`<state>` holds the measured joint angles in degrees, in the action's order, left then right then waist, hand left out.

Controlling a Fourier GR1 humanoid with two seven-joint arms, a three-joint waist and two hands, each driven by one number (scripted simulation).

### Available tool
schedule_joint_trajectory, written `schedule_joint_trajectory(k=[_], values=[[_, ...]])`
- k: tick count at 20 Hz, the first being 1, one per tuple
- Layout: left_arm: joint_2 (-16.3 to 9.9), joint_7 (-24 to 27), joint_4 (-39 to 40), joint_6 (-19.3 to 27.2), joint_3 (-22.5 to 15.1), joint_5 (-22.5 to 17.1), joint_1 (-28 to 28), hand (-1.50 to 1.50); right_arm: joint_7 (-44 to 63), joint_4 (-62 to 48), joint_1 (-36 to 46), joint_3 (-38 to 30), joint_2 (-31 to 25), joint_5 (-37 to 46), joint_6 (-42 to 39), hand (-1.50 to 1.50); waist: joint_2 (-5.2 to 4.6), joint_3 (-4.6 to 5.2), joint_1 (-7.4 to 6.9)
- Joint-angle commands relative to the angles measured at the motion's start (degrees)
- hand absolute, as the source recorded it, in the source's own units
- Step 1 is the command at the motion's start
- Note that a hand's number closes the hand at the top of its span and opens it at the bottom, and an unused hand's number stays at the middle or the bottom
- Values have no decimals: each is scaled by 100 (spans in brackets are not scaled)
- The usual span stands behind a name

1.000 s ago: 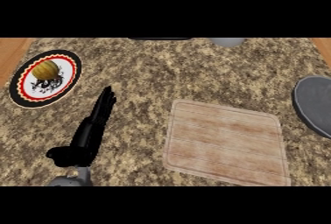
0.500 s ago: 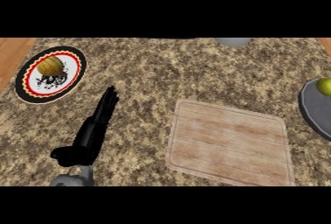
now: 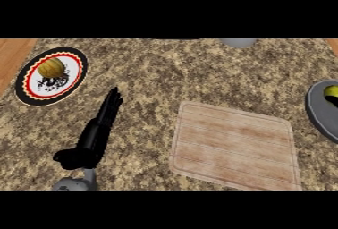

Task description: Pick the pear from the cutting board and place it in the pan

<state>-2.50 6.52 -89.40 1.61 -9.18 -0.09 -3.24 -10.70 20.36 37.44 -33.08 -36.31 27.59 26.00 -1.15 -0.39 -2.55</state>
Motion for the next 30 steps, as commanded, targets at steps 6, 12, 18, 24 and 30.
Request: schedule_joint_trajectory(k=[6,12,18,24,30], values=[[-69,-517,-485,34,10,-22,138,0,-1282,-66,-280,-1108,-185,-1298,-524,-150,92,20,164],[18,-190,-375,86,-75,100,450,0,-1823,81,-919,-1530,-344,-2112,-2188,-150,125,30,267],[22,-109,-212,107,34,141,368,0,-2150,814,-1858,-1303,-56,-2420,-3265,-150,144,45,339],[-161,-182,-317,-137,293,-77,333,0,-2430,1828,-2899,-1150,328,-2735,-3574,-150,128,43,309],[106,-245,-299,-3,104,111,284,0,-1557,3517,-3754,-953,691,-3085,-3475,-150,123,42,287]])
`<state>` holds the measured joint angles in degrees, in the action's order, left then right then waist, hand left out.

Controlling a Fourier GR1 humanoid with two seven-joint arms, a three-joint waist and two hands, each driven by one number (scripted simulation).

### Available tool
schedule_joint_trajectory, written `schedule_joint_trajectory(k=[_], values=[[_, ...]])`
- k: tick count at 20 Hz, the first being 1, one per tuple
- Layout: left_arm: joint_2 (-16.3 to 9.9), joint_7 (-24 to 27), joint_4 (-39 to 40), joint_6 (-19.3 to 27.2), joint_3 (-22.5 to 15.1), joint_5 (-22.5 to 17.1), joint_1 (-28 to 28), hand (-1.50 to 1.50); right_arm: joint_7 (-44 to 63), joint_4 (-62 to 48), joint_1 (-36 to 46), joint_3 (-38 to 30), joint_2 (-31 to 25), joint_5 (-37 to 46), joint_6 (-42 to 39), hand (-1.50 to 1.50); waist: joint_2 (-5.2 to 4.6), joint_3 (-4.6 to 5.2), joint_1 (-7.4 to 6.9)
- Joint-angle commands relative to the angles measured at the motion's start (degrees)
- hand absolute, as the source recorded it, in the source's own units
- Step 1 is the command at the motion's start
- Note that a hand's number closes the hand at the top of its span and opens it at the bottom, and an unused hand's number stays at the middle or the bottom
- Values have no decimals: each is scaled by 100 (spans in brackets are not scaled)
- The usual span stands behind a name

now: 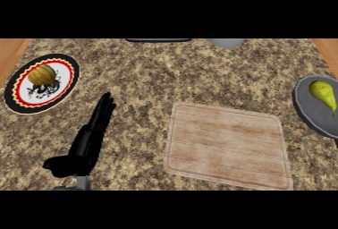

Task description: Pick the pear from the cutting board and place it in the pan

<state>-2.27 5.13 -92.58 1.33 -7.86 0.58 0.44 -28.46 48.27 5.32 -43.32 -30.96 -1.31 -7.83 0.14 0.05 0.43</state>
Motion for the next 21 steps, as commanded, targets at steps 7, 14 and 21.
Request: schedule_joint_trajectory(k=[7,14,21], values=[[92,186,110,-90,26,40,150,0,928,1877,-809,330,461,-177,357,-150,-9,-3,-31],[128,-284,-525,-52,-97,121,303,0,905,1915,-1011,318,421,-73,442,-150,-8,-5,-45],[32,-210,218,-150,227,-7,-389,0,237,1236,-809,413,382,400,924,-150,-16,-7,-47]])
